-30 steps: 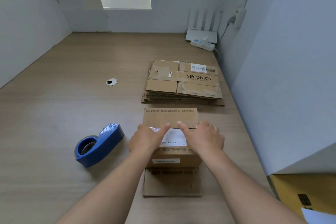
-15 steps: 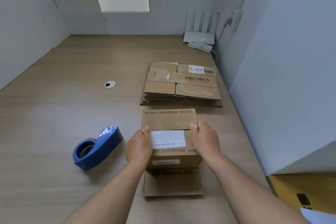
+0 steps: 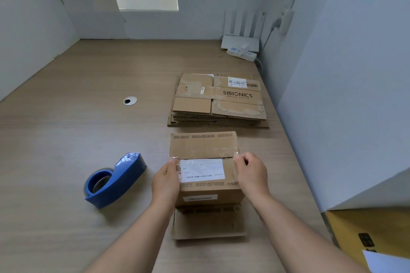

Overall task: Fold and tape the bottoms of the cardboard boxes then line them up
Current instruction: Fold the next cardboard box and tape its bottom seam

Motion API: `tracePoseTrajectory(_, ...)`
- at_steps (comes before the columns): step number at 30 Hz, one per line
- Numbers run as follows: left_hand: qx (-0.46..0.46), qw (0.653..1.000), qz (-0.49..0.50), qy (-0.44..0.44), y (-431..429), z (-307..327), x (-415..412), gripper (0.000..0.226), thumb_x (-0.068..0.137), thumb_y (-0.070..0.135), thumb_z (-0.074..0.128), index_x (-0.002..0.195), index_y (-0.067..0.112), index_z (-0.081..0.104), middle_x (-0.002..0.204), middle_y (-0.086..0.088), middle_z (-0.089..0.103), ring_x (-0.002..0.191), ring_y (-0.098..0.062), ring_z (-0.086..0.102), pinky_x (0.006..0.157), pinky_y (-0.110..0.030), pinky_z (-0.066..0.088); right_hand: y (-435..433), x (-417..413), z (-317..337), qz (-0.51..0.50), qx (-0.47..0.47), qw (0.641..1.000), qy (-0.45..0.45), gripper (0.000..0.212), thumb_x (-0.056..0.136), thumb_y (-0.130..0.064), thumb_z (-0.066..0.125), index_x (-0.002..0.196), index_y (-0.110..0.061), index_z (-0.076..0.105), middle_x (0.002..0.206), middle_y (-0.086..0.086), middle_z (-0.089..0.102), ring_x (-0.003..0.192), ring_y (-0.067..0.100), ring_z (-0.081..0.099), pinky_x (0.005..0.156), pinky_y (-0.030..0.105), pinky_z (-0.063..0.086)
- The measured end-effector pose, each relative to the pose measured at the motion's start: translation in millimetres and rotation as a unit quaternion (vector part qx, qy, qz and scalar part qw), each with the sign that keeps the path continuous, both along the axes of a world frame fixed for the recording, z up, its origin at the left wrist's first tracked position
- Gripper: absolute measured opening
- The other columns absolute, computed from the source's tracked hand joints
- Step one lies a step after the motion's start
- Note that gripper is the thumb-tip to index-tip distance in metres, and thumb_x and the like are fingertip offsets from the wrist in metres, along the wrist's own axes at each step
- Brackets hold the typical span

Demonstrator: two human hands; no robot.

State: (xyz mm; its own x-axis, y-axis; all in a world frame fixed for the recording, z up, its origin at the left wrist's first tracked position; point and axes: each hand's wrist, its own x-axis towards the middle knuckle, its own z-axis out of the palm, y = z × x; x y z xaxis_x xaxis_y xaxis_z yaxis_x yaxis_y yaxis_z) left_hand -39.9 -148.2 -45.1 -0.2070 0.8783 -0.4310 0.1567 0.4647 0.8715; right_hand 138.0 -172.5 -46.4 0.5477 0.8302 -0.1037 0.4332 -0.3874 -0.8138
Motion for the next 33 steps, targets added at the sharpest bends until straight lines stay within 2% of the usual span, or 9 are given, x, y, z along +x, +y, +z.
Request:
tracePoseTrajectory(3, -0.02, 0.999, 0.021, -0.034, -3.5, 4.0, 0.8, 0.041, 0.103, 0.039, 0.028, 0.087, 0.02, 0.061, 0.082, -0.002, 0.068, 0.075, -0.015, 0.064, 0.059, -0.026, 0.047, 0.1, -1.3, -2.0, -0.02, 0.013, 1.0, 0.009, 0.035, 0.096, -0.026, 0.051, 0.065, -0.01, 0.052, 0.071, 0.002, 0.054, 0.073, 0.019, 0.048, 0.058, 0.03, 0.028)
tracePoseTrajectory(8, -0.046, 0.999, -0.029, -0.003, -5.8, 4.8, 0.2, 0.05, 0.103, 0.044, 0.017, 0.105, 0.017, 0.059, 0.097, -0.008, 0.068, 0.083, -0.016, 0.062, 0.062, -0.025, 0.045, 0.9, -3.6, -2.8, -0.107, 0.011, 0.991, 0.076, 0.041, 0.088, -0.035, 0.062, 0.057, -0.012, 0.048, 0.062, 0.001, 0.053, 0.061, 0.017, 0.047, 0.052, 0.029, 0.034)
tracePoseTrajectory(11, -0.06, 0.997, -0.055, -0.004, -16.9, 6.5, -0.8, 0.052, 0.103, 0.045, 0.014, 0.109, 0.02, 0.059, 0.099, -0.004, 0.067, 0.087, -0.015, 0.062, 0.068, -0.027, 0.047, 4.0, 1.0, -1.6, -0.056, -0.007, 0.998, -0.035, 0.043, 0.092, -0.039, 0.054, 0.057, -0.015, 0.045, 0.068, 0.001, 0.053, 0.07, 0.021, 0.049, 0.056, 0.031, 0.032)
tracePoseTrajectory(14, -0.072, 0.992, -0.107, -0.018, -31.2, 6.3, -6.1, 0.046, 0.102, 0.045, 0.018, 0.116, 0.025, 0.058, 0.104, 0.005, 0.067, 0.098, -0.016, 0.06, 0.081, -0.032, 0.047, 13.7, 16.7, 2.2, 0.05, -0.068, 0.986, -0.141, 0.041, 0.099, -0.04, 0.033, 0.066, -0.019, 0.045, 0.081, 0.002, 0.055, 0.088, 0.026, 0.053, 0.074, 0.035, 0.041)
tracePoseTrajectory(19, -0.033, 0.977, -0.21, 0.007, -30.5, 11.0, -15.2, 0.035, 0.102, 0.043, 0.025, 0.137, 0.045, 0.024, 0.102, 0.02, 0.06, 0.1, -0.014, 0.059, 0.08, -0.033, 0.05, 29.0, 20.4, 18.2, 0.118, -0.185, 0.945, -0.24, 0.061, 0.081, -0.077, 0.032, 0.089, -0.024, 0.062, 0.096, -0.001, 0.062, 0.099, 0.023, 0.056, 0.088, 0.039, 0.039)
tracePoseTrajectory(25, -0.042, 0.977, -0.209, -0.02, -35.7, 15.5, -19.5, 0.047, 0.102, 0.043, 0.03, 0.143, 0.051, 0.01, 0.101, 0.022, 0.061, 0.107, -0.022, 0.059, 0.091, -0.04, 0.051, 31.8, 25.4, 14.8, 0.12, -0.125, 0.966, -0.191, 0.05, 0.099, -0.048, 0.034, 0.057, -0.022, 0.043, 0.077, 0.006, 0.058, 0.084, 0.027, 0.057, 0.067, 0.031, 0.036)
tracePoseTrajectory(28, -0.064, 0.975, -0.211, -0.035, -38.1, 19.0, -22.7, 0.052, 0.1, 0.038, 0.039, 0.142, 0.052, 0.01, 0.108, 0.014, 0.065, 0.102, -0.022, 0.063, 0.09, -0.041, 0.052, 33.8, 25.9, 16.9, 0.14, -0.116, 0.964, -0.194, 0.051, 0.102, -0.042, 0.028, 0.055, -0.026, 0.038, 0.076, 0.004, 0.055, 0.087, 0.027, 0.057, 0.075, 0.034, 0.039)
tracePoseTrajectory(31, -0.046, 0.977, -0.208, -0.025, -29.9, 31.3, -30.2, 0.082, 0.093, 0.021, 0.057, 0.15, 0.035, -0.001, 0.141, 0.006, 0.046, 0.121, -0.021, 0.051, 0.102, -0.039, 0.041, 36.6, 27.8, 21.5, 0.151, -0.098, 0.973, -0.146, 0.047, 0.102, -0.04, 0.024, 0.078, -0.019, 0.059, 0.1, 0.012, 0.063, 0.102, 0.031, 0.057, 0.088, 0.039, 0.042)
tracePoseTrajectory(33, -0.023, 0.977, -0.211, 0.006, -21.9, 38.7, -34.5, 0.098, 0.089, 0.019, 0.064, 0.151, 0.029, -0.011, 0.155, 0.004, 0.026, 0.138, -0.02, 0.032, 0.112, -0.038, 0.026, 33.1, 30.4, 28.9, 0.092, -0.07, 0.983, -0.145, 0.047, 0.101, -0.045, 0.024, 0.105, -0.016, 0.06, 0.112, 0.012, 0.058, 0.105, 0.031, 0.054, 0.082, 0.037, 0.042)
